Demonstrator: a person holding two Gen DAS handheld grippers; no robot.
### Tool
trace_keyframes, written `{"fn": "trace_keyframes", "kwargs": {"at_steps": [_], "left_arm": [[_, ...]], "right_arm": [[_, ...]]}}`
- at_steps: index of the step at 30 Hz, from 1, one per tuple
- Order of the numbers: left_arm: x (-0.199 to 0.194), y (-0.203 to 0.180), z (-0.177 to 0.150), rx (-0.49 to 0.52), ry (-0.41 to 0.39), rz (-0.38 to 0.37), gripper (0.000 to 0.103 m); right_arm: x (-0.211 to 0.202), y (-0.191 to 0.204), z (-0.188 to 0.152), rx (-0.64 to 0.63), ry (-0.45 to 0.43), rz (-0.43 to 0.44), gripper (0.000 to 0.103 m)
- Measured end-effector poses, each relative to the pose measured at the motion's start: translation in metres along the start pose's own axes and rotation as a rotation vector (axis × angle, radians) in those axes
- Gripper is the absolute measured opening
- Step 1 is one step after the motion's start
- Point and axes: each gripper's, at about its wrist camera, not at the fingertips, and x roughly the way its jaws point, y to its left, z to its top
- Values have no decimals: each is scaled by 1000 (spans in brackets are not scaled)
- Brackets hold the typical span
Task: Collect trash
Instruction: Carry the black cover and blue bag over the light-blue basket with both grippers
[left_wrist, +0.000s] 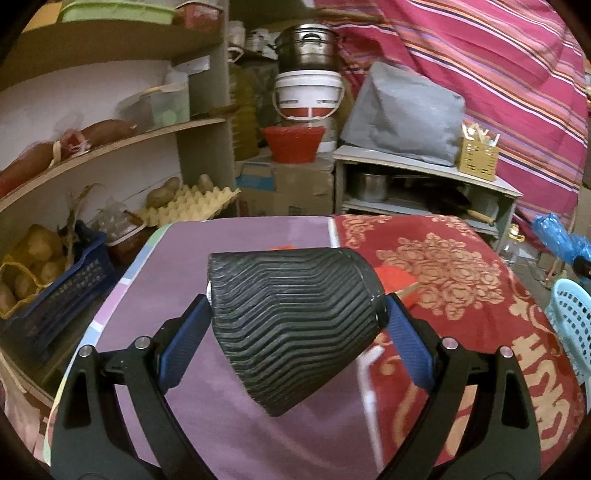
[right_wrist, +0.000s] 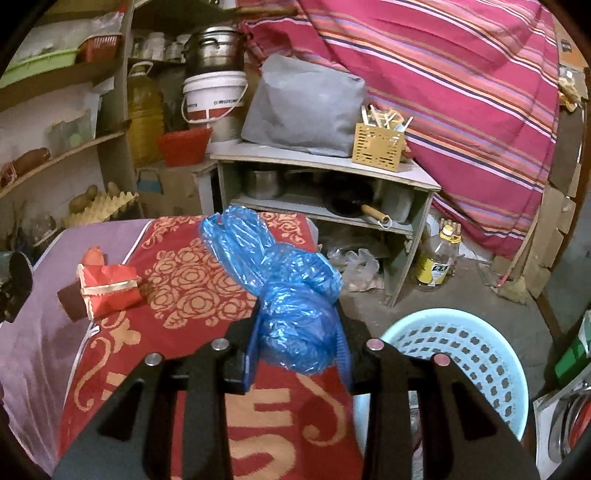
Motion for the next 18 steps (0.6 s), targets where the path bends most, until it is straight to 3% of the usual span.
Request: {"fn": "trace_keyframes", "kwargs": {"at_steps": [7,18], "left_arm": [[-4,-54,4,54,-11,-42,90],[-19,-168,6,138,-47,-207,90]], "right_arm": [[-13,-44,-7,55,-8,-20,34],[-27,-120,-23,141,-8,-104,34]]}}
